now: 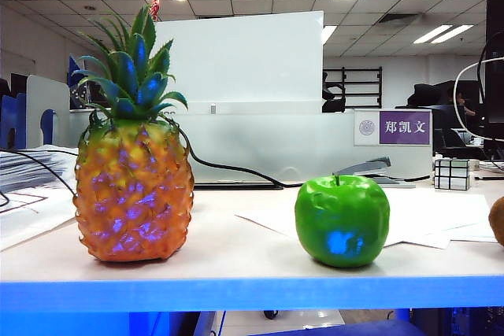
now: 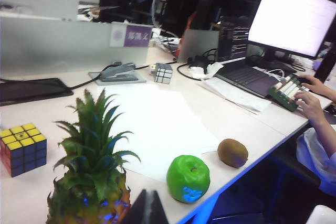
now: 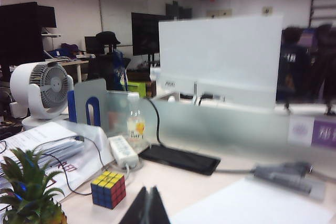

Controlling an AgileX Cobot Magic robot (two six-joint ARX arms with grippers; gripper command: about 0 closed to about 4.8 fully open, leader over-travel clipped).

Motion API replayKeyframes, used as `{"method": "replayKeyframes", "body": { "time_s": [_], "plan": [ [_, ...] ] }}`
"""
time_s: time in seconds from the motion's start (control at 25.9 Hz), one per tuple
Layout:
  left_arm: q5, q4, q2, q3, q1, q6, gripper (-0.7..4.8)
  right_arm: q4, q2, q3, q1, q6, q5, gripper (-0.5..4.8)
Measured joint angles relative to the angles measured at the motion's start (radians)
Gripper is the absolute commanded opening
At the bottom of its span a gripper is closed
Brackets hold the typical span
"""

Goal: Arrange all the fruits from large to small from left to right in a row.

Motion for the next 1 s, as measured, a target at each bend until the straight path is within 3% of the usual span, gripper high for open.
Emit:
{"method": "replayKeyframes", "body": {
  "time_s": [0.12,0.35,0.69,0.93,1.0],
  "plan": [
    [-0.028,-0.005,0.0,0.0,0.0,0.013,-0.06,0.109,0.013,-0.099,0.001,0.03,0.039,-0.06],
    [-0.051,-0.016,0.0,0.0,0.005,0.001,-0.05,0.103,0.013,-0.241,0.0,0.032,0.286,-0.06],
    [-0.053,-0.02,0.0,0.0,0.005,-0.008,-0.05,-0.143,0.012,-0.275,0.002,0.032,0.291,-0.06],
    [-0.053,-0.02,0.0,0.0,0.005,-0.008,-0.06,-0.225,0.012,-0.275,0.002,0.032,0.291,-0.06],
    [-0.117,-0.016,0.0,0.0,0.005,0.026,-0.06,-0.225,0.012,-0.274,0.002,0.032,0.291,-0.06]
  ]
}}
